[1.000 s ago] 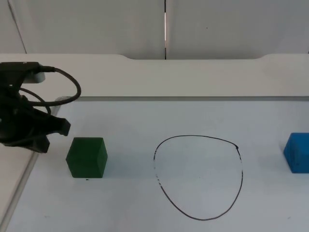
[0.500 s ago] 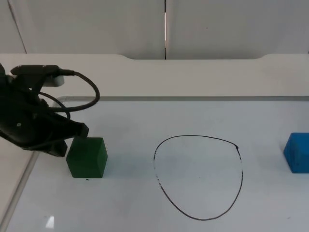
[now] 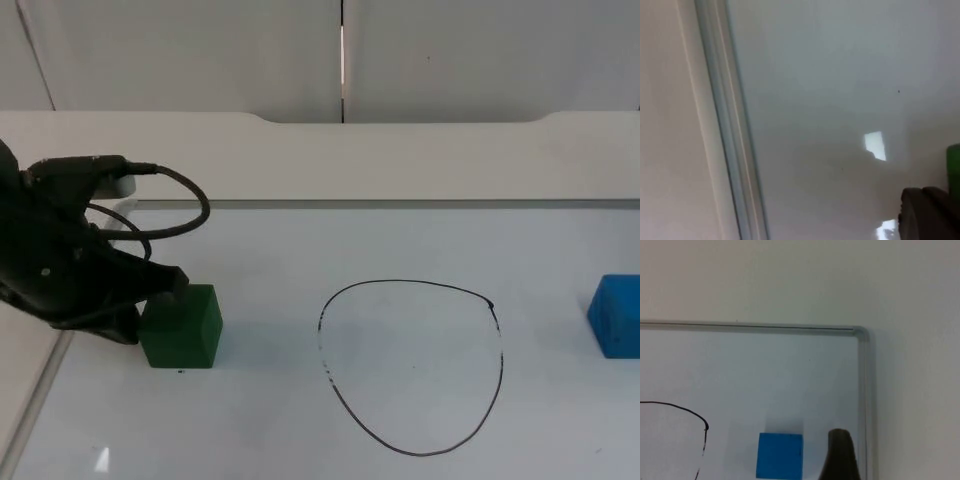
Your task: Push the two cubes into the marked area.
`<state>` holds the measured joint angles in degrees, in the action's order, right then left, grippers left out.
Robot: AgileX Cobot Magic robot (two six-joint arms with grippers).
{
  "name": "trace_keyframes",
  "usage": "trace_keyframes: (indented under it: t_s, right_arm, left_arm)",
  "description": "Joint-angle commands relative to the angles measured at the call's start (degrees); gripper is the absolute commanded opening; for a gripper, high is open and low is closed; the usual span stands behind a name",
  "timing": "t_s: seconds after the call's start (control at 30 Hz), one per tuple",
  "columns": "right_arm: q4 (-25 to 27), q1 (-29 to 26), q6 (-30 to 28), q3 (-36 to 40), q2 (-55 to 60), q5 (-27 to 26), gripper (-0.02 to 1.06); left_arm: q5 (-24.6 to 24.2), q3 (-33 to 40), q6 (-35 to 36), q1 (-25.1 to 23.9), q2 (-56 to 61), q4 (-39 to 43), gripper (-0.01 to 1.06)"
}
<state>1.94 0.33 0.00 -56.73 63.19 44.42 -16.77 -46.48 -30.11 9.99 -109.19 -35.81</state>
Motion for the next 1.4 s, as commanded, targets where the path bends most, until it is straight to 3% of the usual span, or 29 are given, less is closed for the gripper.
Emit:
trace_keyframes:
  t_s: [0.0, 0.53, 1.13, 1.37]
  right_arm:
    - [0.1, 0.3, -0.7, -0.4, -0.1, -0.5, 0.56]
    - [1.8, 0.3, -0.7, -0.4, -0.1, -0.6, 0.56]
    - [2.5, 0.3, -0.7, -0.4, -0.1, -0.6, 0.56]
    - [2.6, 0.3, -0.7, -0.4, -0.1, -0.6, 0.56]
  left_arm:
    - [-0.6, -0.1, 0.2, 0.4, 0.0, -2.3, 0.0]
    - [-0.5, -0.1, 2.1, 5.3, 0.0, -4.3, 0.0]
    - [-2.0, 0.0, 3.8, 5.7, 0.0, -4.3, 0.0]
    - [0.8, 0.0, 4.1, 9.4, 0.0, -5.0, 0.0]
